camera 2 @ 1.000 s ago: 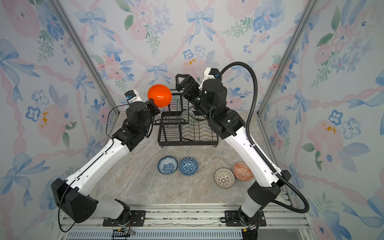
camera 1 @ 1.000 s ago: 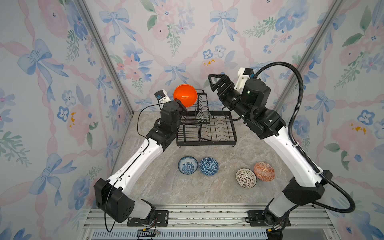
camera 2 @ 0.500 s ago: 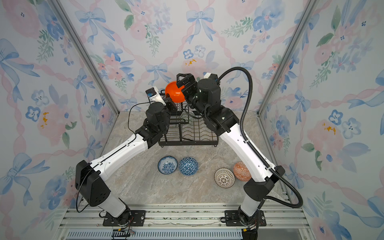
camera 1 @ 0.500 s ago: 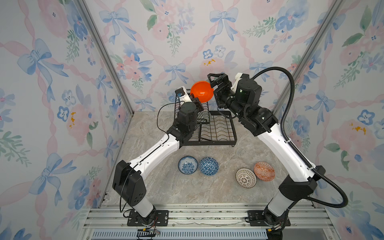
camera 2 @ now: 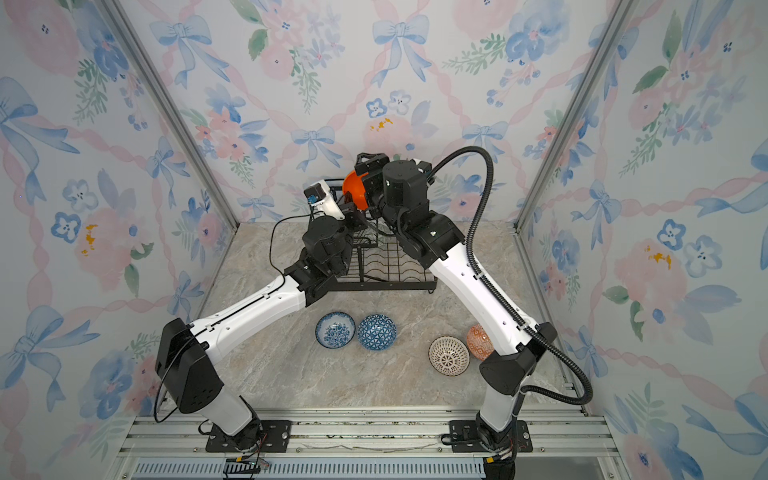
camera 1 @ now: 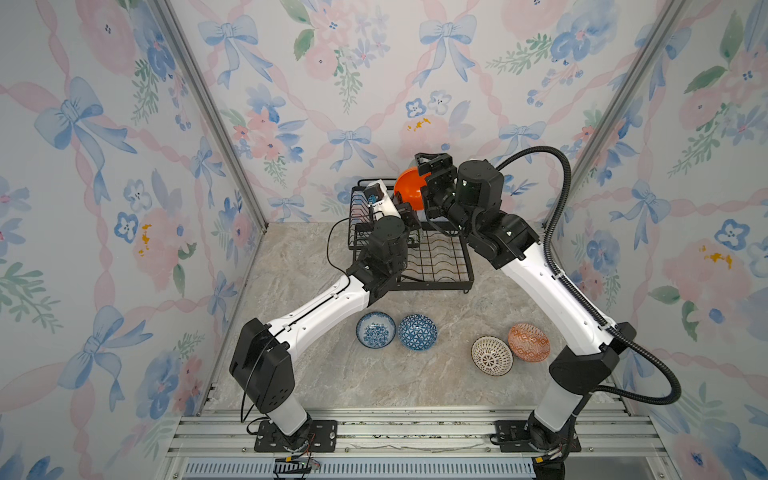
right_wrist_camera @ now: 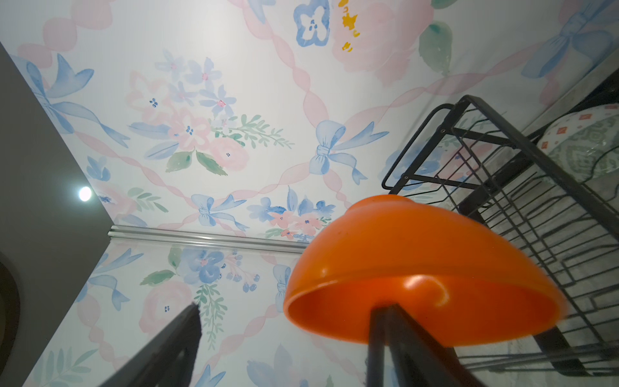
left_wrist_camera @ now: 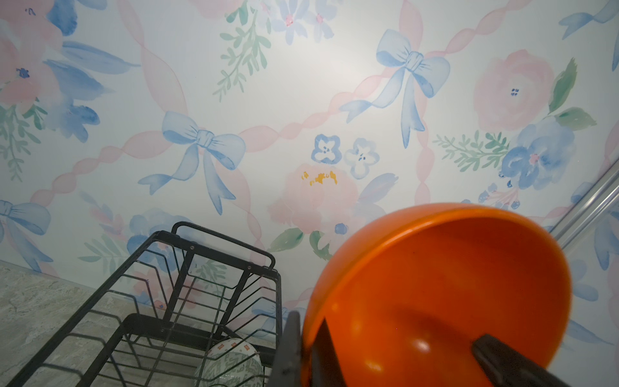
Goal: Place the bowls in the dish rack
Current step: 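Close the right gripper on the orange bowl's rim while the left holds it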
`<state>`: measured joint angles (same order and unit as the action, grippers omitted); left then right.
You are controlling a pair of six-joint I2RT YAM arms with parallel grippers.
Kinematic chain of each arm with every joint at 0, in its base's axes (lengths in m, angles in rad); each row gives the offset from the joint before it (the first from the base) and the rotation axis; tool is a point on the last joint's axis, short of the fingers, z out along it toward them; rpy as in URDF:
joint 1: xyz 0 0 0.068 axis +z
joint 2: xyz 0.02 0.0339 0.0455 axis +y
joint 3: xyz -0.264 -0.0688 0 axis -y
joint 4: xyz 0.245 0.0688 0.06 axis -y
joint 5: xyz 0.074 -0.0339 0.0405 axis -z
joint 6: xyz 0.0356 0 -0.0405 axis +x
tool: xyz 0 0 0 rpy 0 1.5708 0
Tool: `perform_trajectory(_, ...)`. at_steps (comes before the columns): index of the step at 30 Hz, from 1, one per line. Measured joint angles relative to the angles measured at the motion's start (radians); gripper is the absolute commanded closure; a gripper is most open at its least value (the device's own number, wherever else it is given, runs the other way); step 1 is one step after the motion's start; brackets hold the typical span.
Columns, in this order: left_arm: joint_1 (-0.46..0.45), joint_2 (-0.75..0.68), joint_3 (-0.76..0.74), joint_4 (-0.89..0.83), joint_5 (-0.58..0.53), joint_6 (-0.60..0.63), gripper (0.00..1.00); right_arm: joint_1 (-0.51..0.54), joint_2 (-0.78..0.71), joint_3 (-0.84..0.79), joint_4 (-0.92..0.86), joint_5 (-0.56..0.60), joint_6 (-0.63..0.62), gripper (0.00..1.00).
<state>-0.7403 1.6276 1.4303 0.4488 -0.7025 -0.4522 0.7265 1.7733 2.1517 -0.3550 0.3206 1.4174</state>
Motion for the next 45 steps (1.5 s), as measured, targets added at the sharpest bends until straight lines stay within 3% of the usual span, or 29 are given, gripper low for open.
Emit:
perform_trajectory(14,-0.006,-0.037,-0.055,0.019,-0.023,0.002,1.0,-0.021,0.09,0.09,-0.01,0.029,0.135,0.41)
perform_trajectory(17,-0.01,-0.043,-0.055,0.027,-0.024,0.007,1.0,-0.026,0.096,0.09,-0.019,0.028,0.169,0.52)
perform_trajectory(22,-0.016,-0.043,-0.055,0.037,-0.023,0.007,1.0,-0.045,0.1,0.09,-0.029,-0.006,0.214,0.65)
perform_trajectory(39,-0.027,-0.024,-0.059,0.035,-0.042,0.015,1.0,-0.051,0.1,0.096,-0.026,-0.067,0.274,0.97)
perform_trajectory(45,-0.031,-0.024,-0.059,0.036,-0.041,0.026,0.88,-0.051,0.096,0.093,-0.018,-0.079,0.264,1.0)
